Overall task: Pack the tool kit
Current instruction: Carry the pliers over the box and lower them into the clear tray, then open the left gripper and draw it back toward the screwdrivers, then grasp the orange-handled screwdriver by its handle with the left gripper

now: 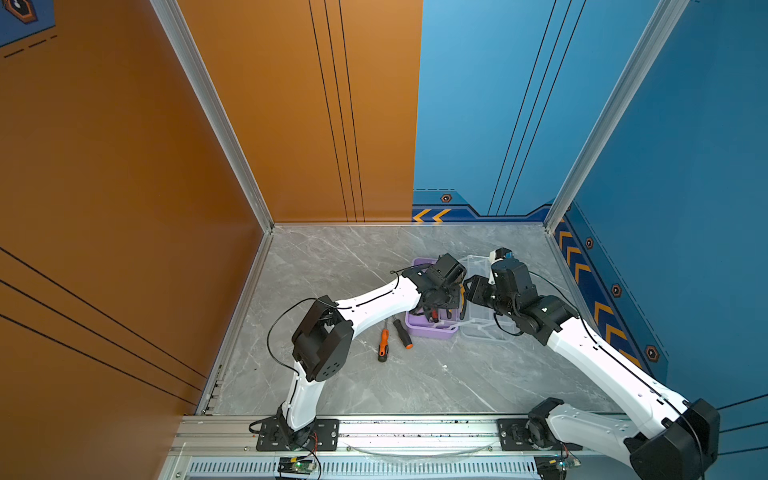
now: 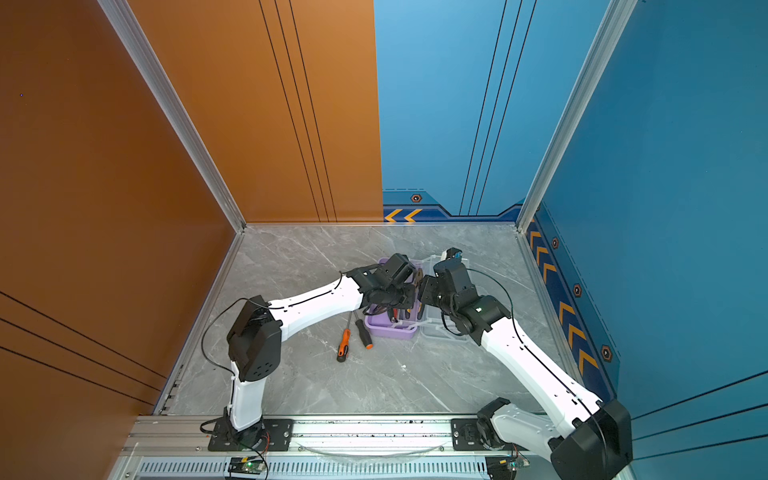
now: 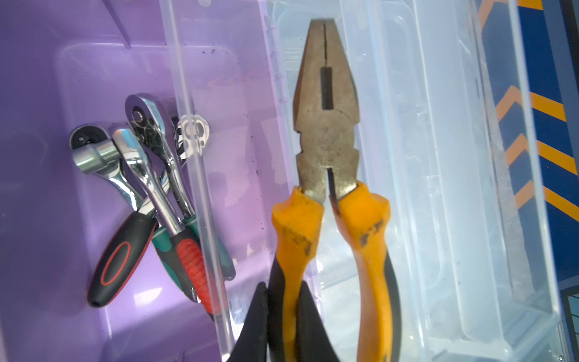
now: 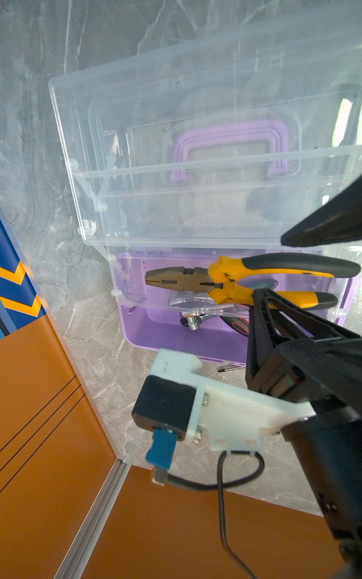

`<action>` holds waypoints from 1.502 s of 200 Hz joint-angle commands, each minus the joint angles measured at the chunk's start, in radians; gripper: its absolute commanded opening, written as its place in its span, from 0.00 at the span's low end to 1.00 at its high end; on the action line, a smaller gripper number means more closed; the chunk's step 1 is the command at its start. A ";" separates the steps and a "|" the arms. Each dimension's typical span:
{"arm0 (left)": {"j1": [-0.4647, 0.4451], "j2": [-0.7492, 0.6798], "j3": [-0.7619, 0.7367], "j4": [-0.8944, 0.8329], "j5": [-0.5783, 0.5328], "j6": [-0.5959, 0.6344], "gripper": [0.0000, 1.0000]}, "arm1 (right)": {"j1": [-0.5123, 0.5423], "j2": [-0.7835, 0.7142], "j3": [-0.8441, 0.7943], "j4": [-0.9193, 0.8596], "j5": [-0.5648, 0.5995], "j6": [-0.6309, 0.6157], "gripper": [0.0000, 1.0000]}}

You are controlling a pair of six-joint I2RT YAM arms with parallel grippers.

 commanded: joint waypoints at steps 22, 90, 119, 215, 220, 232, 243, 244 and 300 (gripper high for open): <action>0.023 0.037 0.041 0.028 0.045 -0.025 0.00 | -0.016 -0.013 -0.010 -0.017 -0.023 0.004 0.53; 0.043 0.037 0.023 0.028 0.053 -0.011 0.30 | -0.014 0.012 0.014 -0.018 -0.035 0.003 0.56; 0.042 -0.009 0.013 0.029 0.027 0.045 0.35 | -0.012 0.024 0.037 -0.027 -0.040 -0.004 0.56; 0.034 -0.582 -0.535 0.006 -0.239 0.120 0.55 | 0.192 0.138 0.132 -0.092 0.073 -0.075 0.65; 0.034 -0.610 -0.556 -0.012 -0.243 0.109 0.55 | 0.226 0.150 0.136 -0.097 0.073 -0.073 0.65; 0.036 -0.654 -0.589 -0.064 -0.256 0.082 0.55 | 0.262 0.178 0.146 -0.109 0.072 -0.069 0.64; 0.035 -0.676 -0.615 -0.104 -0.261 0.063 0.55 | 0.289 0.201 0.153 -0.117 0.062 -0.059 0.64; 0.035 -0.678 -0.618 -0.106 -0.261 0.061 0.55 | 0.291 0.203 0.155 -0.118 0.062 -0.059 0.63; 0.035 -0.672 -0.758 -0.124 -0.249 0.017 0.58 | 0.410 0.258 0.158 -0.135 0.072 -0.047 0.75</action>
